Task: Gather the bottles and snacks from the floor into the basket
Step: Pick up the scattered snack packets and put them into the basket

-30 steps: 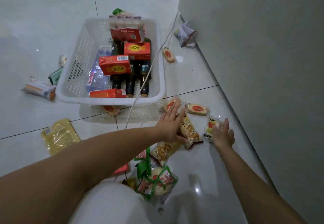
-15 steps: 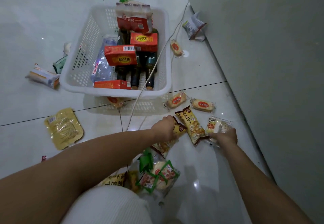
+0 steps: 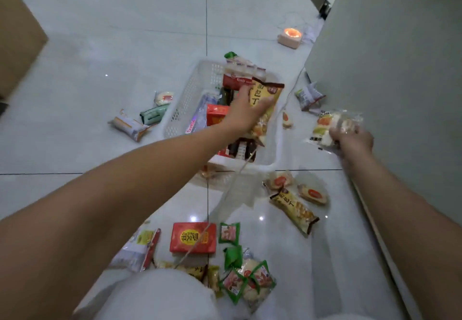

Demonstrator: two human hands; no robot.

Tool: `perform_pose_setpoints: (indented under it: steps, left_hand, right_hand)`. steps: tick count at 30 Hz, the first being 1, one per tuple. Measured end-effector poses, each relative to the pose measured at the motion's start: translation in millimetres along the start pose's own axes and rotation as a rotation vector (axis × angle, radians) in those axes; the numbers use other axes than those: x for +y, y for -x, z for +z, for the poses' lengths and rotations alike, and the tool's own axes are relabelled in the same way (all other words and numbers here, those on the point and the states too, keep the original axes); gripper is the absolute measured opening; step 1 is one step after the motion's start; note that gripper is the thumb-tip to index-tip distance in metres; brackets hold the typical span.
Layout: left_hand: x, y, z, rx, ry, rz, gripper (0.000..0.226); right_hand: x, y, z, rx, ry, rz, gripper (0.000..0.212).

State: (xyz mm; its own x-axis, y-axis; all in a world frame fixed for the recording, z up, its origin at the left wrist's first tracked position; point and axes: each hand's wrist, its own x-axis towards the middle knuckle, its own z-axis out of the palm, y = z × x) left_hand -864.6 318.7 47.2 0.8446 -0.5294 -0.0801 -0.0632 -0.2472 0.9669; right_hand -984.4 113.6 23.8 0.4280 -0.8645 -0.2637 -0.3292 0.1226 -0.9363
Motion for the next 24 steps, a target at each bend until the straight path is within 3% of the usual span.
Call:
perform_pose_setpoints:
  steps: [2, 4, 7, 10, 12, 16, 18, 20, 24]
  left_hand:
    - [-8.6, -7.7, -38.3, 0.174, -0.078, -0.033, 0.051]
    - [-33.3, -11.3, -69.9, 0.239, -0.118, -0.134, 0.055]
    - [-70.0, -5.6, -98.9, 0.25, -0.193, -0.285, 0.069]
    - [-85.7, -4.3, -107.0, 0.241, -0.249, -0.33, 0.072]
    - [-86.0, -8.4, -107.4, 0.224, -0.298, -0.323, 0.072]
    - [-82.5, -18.8, -105.1, 0.178, -0.378, -0.301, 0.073]
    - [-85.5, -19.7, -103.0, 0.129, -0.49, -0.33, 0.081]
    - [-92.2, -17.0, -101.6, 0.096, -0.621, -0.336, 0.085]
    - [-117.1, -7.4, -104.2, 0.146, -0.779, -0.244, 0.079]
  right_hand:
    - [-28.0, 10.9, 37.3, -0.11, -0.06, -0.015, 0.036]
    - [-40.0, 21.7, 73.8, -0.232, -0.037, 0.003, 0.03]
    - [-37.4, 39.4, 122.8, -0.386, 0.032, 0.067, 0.02]
    - [-24.3, 52.2, 158.2, -0.485, 0.079, 0.08, 0.04]
    - [-14.7, 58.2, 173.4, -0.525, 0.102, 0.067, 0.04]
    - [-1.7, 58.4, 190.9, -0.533, 0.171, 0.067, 0.042]
    - [5.6, 54.0, 192.1, -0.52, 0.293, 0.053, 0.058]
    - [10.2, 47.4, 185.5, -0.421, 0.508, -0.083, 0.069]
    - [6.6, 36.5, 148.4, -0.172, 0.709, -0.342, 0.055]
